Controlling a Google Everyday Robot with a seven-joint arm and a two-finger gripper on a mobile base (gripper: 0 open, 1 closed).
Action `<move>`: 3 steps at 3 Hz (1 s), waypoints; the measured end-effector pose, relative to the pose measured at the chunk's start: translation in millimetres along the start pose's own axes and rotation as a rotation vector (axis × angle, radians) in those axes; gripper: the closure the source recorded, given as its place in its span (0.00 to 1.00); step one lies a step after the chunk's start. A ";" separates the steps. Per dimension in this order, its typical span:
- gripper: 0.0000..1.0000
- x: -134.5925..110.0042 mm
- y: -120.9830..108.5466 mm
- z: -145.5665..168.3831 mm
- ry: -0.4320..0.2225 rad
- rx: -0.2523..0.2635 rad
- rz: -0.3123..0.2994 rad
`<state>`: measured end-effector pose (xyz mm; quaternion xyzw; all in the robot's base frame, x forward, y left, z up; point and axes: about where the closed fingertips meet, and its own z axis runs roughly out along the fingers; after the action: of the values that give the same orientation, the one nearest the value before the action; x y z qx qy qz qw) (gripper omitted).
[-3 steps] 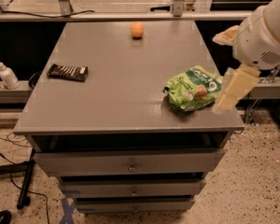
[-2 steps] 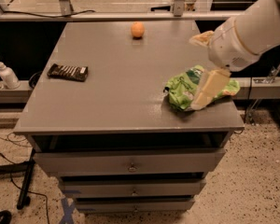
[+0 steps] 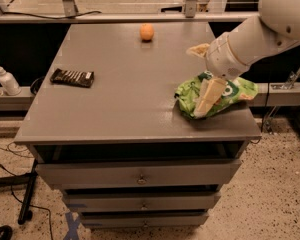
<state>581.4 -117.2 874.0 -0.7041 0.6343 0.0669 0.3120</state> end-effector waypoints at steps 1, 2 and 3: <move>0.00 8.4 -3.5 13.2 -0.002 -0.023 -0.012; 0.19 12.8 -5.6 17.9 0.003 -0.045 -0.033; 0.42 10.6 -7.7 16.9 0.000 -0.051 -0.057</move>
Offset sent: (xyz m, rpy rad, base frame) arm 0.0177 -0.0068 -0.0217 -0.0394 0.0251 0.0700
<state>595.7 -117.4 858.1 -0.7298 0.6118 0.0744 0.2957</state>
